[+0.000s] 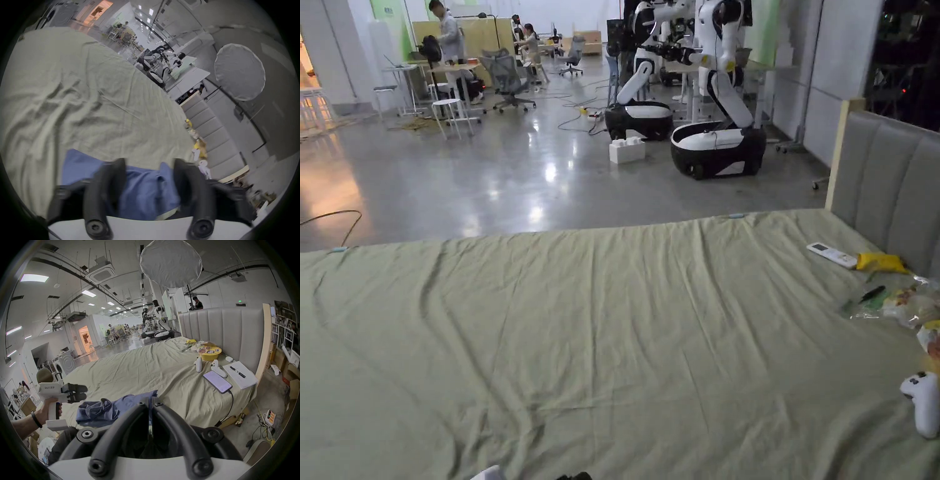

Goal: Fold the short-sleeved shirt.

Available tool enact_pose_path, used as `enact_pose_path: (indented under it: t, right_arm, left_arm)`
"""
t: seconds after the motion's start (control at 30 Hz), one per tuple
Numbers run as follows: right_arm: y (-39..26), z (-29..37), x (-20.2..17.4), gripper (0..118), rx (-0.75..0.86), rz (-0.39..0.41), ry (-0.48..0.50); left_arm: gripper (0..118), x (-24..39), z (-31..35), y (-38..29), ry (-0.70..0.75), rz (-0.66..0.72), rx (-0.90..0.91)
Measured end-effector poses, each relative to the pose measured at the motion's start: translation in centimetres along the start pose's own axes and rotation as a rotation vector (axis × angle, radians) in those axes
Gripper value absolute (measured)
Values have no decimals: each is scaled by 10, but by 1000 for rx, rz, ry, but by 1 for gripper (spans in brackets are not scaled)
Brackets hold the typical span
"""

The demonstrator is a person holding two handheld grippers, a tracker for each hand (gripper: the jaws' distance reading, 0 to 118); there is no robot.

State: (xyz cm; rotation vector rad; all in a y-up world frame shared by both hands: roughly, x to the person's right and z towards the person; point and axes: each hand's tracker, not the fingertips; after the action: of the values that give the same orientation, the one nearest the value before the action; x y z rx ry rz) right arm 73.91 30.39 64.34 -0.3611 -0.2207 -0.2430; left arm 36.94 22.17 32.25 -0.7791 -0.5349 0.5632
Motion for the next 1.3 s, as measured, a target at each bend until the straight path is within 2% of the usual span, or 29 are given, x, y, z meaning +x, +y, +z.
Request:
enact_pose_path:
  t: [0.03, 0.07, 0.1, 0.17, 0.23, 0.37, 0.4, 0.47, 0.5, 0.53, 0.57, 0.6, 0.63, 0.67, 0.73, 0.83, 1.0, 1.03, 1.07, 1.1, 1.17, 1.2, 1.23, 1.3]
  right_arm:
    - [0, -1, -1, 4, -1, 4, 4]
    - [-1, -2, -3, 4, -2, 7, 7]
    - [-2, -3, -4, 4, -3, 7, 12]
    - [-2, -3, -6, 4, -5, -3, 20]
    - [-2, -2, -9, 4, -5, -7, 22]
    - [0, 3, -10, 4, -10, 15, 18]
    - [0, 3, -10, 3, -13, 26, 14]
    - [-1, 4, -10, 4, -17, 36, 5]
    - [-2, 4, -8, 4, -19, 32, 5]
    - [-3, 2, -6, 4, -24, 19, 10]
    - [-4, 1, -5, 4, -27, 9, 14]
    - [-5, 0, -5, 4, -28, 1, 16]
    - [-5, -1, -5, 4, -31, -4, 20]
    - [-4, -2, -6, 4, -35, -7, 25]
    - [-6, -3, -7, 4, -34, -5, 34]
    - [-11, -9, -7, 4, -47, -25, 54]
    - [-11, -6, -12, 4, -31, -46, 69]
    - [-10, -4, -13, 4, -26, -40, 73]
    - [-9, -3, -14, 4, -22, -33, 72]
    - [-8, -3, -14, 4, -24, -21, 66]
    - [-7, -2, -15, 4, -26, -10, 53]
    - [-7, -3, -14, 4, -30, -13, 52]
    - [-8, -3, -14, 4, -34, -18, 53]
    - [-8, -3, -13, 4, -38, -21, 54]
  left_arm:
    - [36, -1, -2, -3, 43, -41, -20]
    - [8, -3, -7, -9, 82, -65, -37]
    - [4, -5, -12, -16, 57, -35, -44]
    - [4, -3, -29, -33, -61, 49, -144]
    - [4, 4, -49, -52, -42, 50, -204]
    - [3, 15, -88, -85, 37, -92, -348]
    - [3, 19, -85, -81, 34, -99, -283]
    - [3, 22, -75, -71, 37, -69, -284]
    - [6, 23, -65, -67, 44, -84, -249]
    - [15, 21, -49, -59, 46, -119, -201]
    - [33, 18, -36, -52, 29, -129, -153]
    - [63, 11, -20, -42, -3, -120, -108]
    - [84, 0, -9, -32, -22, -111, -82]
    - [96, -13, 6, -20, -50, -62, -87]
    - [97, -40, 27, -2, -40, 14, -71]
    - [97, -81, 39, 10, 70, 181, -5]
    - [96, -103, 19, -16, -11, 357, -115]
    - [95, -105, 11, -23, -23, 384, -142]
    - [92, -73, 15, -32, -22, 383, -125]
    - [81, -65, 16, -36, -49, 377, -91]
    - [52, -59, 11, -39, -22, 381, -97]
    - [27, -73, 11, -32, 18, 381, -107]
    - [20, -75, 10, -33, 2, 384, -106]
    - [16, -74, 16, -33, -27, 431, -89]
